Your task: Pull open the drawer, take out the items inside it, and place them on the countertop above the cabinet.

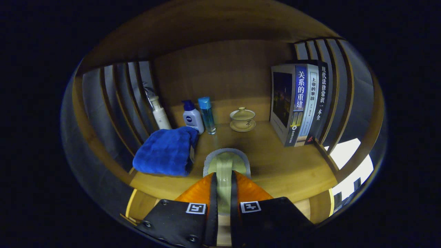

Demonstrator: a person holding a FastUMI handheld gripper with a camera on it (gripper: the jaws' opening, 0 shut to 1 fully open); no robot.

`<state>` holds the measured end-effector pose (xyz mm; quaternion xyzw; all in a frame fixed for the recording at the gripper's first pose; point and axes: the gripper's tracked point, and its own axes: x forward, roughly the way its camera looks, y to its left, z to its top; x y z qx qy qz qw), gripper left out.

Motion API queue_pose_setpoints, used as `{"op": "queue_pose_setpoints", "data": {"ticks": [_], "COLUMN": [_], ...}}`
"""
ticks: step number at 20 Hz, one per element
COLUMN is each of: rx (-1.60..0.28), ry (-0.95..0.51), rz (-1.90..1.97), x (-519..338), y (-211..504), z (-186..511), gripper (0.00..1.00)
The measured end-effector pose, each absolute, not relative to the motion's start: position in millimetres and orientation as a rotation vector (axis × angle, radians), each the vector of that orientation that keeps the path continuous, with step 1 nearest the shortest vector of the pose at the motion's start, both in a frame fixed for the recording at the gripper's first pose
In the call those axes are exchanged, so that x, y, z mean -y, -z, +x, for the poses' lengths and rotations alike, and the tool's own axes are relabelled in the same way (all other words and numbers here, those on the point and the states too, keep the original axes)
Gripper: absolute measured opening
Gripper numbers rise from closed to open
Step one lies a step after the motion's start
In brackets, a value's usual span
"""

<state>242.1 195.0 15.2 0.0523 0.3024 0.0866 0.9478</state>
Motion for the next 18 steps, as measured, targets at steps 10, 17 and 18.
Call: {"op": "queue_pose_setpoints", "data": {"ticks": [10, 17, 18], "rx": [-0.630, -0.655, -0.653], "ry": [-0.143, -0.110, -0.107], "rz": [0.095, 0.080, 0.080], "x": [-194.4, -188.5, -189.3], "y": [5.9, 14.4, 15.5], "z": [269.5, 277.0, 279.4], "gripper": [0.23, 0.31, 0.34]}}
